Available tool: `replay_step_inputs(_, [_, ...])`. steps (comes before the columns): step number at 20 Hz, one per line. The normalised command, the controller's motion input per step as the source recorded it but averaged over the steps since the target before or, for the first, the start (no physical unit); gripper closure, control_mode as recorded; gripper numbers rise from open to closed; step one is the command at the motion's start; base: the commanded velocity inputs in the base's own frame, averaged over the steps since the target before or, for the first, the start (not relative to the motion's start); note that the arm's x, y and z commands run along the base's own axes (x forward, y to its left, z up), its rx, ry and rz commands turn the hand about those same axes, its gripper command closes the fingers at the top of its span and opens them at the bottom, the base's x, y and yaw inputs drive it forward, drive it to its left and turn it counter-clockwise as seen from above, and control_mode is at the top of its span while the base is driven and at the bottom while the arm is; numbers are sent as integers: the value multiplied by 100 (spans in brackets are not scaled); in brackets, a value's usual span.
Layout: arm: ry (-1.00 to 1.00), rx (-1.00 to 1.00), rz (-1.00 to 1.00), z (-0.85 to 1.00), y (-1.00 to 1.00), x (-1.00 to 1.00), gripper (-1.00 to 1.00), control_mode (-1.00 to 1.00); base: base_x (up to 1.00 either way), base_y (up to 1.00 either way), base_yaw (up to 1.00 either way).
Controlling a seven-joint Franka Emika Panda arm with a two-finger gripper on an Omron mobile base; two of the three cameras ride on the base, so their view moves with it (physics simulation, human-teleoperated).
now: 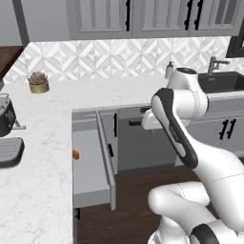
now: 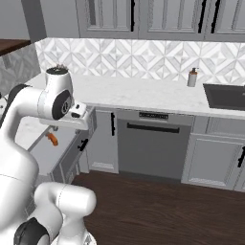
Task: Pick up the knife from the drawer and place it on the cutting board. Then place the meat from the plate to the cutting board.
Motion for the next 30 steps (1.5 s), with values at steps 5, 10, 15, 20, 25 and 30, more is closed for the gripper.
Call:
replay_step_inputs(5, [0, 0, 0, 0, 0, -13, -100, -100, 0, 0, 0])
replay_step_inputs(10, [1, 0, 1, -10, -6, 36, -100, -100, 0, 0, 0])
replay_step_inputs(15, [7, -1, 0, -29, 0, 68, -100, -100, 0, 0, 0])
replay_step_inputs(20, [6, 0, 0, -35, 10, 62, -100, -100, 0, 0, 0])
replay_step_inputs(25, [0, 0, 0, -6, 86, 20, -100, -100, 0, 0, 0])
replay_step_inputs(30, [7, -2, 0, -15, 71, -15, -100, -100, 0, 0, 0])
